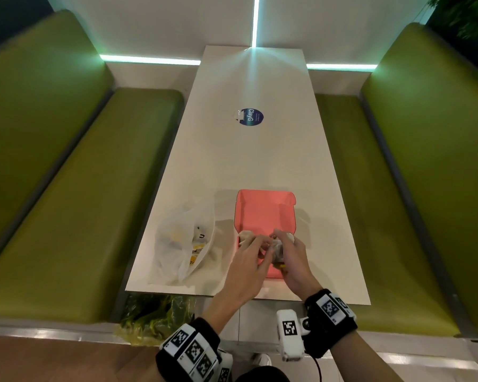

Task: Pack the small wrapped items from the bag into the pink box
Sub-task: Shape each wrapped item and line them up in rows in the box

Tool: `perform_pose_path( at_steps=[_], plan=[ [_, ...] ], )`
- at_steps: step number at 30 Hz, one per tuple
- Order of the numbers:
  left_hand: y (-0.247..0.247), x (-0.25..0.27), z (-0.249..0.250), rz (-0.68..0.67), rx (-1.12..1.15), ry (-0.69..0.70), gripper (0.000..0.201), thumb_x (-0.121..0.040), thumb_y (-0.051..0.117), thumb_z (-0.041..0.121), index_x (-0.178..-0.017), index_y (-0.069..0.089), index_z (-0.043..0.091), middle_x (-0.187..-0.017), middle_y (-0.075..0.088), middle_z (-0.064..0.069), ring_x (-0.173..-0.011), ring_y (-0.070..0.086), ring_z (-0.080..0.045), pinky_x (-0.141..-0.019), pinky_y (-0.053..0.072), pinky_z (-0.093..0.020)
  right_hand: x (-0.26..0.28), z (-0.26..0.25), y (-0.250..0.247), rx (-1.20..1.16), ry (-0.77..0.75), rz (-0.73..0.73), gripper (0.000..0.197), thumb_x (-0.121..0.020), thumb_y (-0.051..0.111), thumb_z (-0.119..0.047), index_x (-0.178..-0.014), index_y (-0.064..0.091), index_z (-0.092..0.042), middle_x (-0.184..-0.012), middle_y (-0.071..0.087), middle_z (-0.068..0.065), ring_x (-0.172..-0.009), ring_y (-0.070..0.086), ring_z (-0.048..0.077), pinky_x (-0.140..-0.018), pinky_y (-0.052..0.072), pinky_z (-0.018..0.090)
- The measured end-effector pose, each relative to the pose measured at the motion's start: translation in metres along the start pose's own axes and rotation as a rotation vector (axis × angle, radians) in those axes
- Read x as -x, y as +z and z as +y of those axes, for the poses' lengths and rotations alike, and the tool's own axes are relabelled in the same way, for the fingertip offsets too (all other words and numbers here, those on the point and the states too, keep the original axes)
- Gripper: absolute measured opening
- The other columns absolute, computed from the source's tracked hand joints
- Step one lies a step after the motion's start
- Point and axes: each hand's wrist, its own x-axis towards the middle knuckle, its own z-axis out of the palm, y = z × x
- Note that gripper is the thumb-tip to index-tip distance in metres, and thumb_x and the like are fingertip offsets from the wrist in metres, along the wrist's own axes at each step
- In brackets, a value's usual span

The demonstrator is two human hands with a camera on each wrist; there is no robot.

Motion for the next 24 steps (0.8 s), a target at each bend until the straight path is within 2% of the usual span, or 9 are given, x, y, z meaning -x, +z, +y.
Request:
perform_pose_path(
  at_steps=[4,8,11,13,15,17,19,21,24],
  plan=[
    [0.004,0.0,0.006,-0.05,-0.075,-0.008,0.025,-0.098,0.056,0.035,-0.121,0.057,0.025,-0.109,0.051,0.008,-0.094,0.052,-0.01,-0.081,0.046,-0.021,0.001,-0.001,0.001,-0.081,0.035,-0.005,0.018,-0.094,0.063,-0.025,-0.09,0.062,-0.007,-0.071,0.063,0.007,-0.063,0.062,0.017,-0.057,0.051,0.03],
    [0.006,-0.007,0.007,-0.013,-0.067,-0.023,0.01,-0.097,0.06,0.019,-0.106,0.061,0.017,-0.1,0.052,0.007,-0.09,0.052,-0.013,-0.077,0.043,-0.019,0.002,-0.004,0.001,-0.086,0.1,-0.037,0.025,-0.097,0.058,-0.029,-0.084,0.059,-0.007,-0.059,0.059,0.004,-0.049,0.056,0.013,-0.046,0.044,0.025],
    [0.007,-0.01,0.007,-0.001,-0.049,-0.018,0.004,-0.097,0.059,0.013,-0.1,0.061,0.013,-0.095,0.051,0.009,-0.086,0.052,-0.009,-0.074,0.041,-0.012,0.001,-0.004,0.002,-0.108,0.145,-0.068,0.029,-0.096,0.06,-0.034,-0.099,0.063,-0.006,-0.076,0.064,0.011,-0.065,0.063,0.02,-0.057,0.049,0.031],
    [0.008,-0.01,0.005,0.009,-0.012,-0.014,0.003,-0.096,0.06,0.013,-0.096,0.059,0.016,-0.095,0.048,0.013,-0.087,0.05,-0.005,-0.075,0.04,-0.012,0.0,-0.004,0.0,-0.123,0.169,-0.074,0.028,-0.095,0.06,-0.036,-0.102,0.061,-0.009,-0.079,0.065,0.012,-0.066,0.064,0.021,-0.053,0.051,0.029],
    [0.009,-0.011,0.004,0.023,0.059,-0.033,0.006,-0.095,0.061,0.019,-0.092,0.057,0.023,-0.098,0.047,0.011,-0.09,0.053,-0.012,-0.077,0.044,-0.017,-0.001,-0.005,-0.003,-0.115,0.19,-0.072,0.026,-0.095,0.06,-0.038,-0.097,0.057,-0.013,-0.073,0.064,0.009,-0.055,0.061,0.017,-0.044,0.045,0.024],
    [0.007,-0.013,0.004,0.047,0.149,-0.07,0.006,-0.094,0.062,0.024,-0.09,0.058,0.025,-0.098,0.051,0.007,-0.088,0.057,-0.019,-0.076,0.05,-0.028,-0.002,-0.005,-0.007,-0.121,0.213,-0.065,0.027,-0.094,0.061,-0.041,-0.096,0.056,-0.014,-0.071,0.064,0.008,-0.052,0.057,0.015,-0.045,0.042,0.024],
    [0.006,-0.014,0.008,0.074,0.234,-0.107,0.008,-0.096,0.061,0.026,-0.09,0.06,0.022,-0.092,0.061,0.003,-0.085,0.061,-0.021,-0.075,0.052,-0.036,-0.004,-0.005,-0.01,-0.153,0.24,-0.053,0.028,-0.093,0.062,-0.041,-0.096,0.055,-0.014,-0.066,0.06,0.006,-0.047,0.052,0.014,-0.043,0.039,0.024],
    [0.004,-0.015,0.012,0.105,0.314,-0.158,0.011,-0.098,0.059,0.031,-0.09,0.058,0.023,-0.088,0.065,-0.003,-0.083,0.062,-0.021,-0.074,0.052,-0.041,-0.004,-0.006,-0.012,-0.184,0.248,-0.054,0.028,-0.093,0.063,-0.039,-0.094,0.055,-0.012,-0.063,0.057,0.006,-0.043,0.048,0.013,-0.038,0.035,0.021],
    [0.001,-0.015,0.014,0.18,0.41,-0.212,0.011,-0.098,0.056,0.029,-0.089,0.054,0.024,-0.086,0.062,-0.013,-0.073,0.059,-0.024,-0.063,0.05,-0.042,0.0,-0.009,-0.012,-0.174,0.197,-0.065,0.02,-0.092,0.065,-0.027,-0.09,0.056,-0.009,-0.064,0.057,0.008,-0.043,0.047,0.014,-0.036,0.032,0.019]
  ],
)
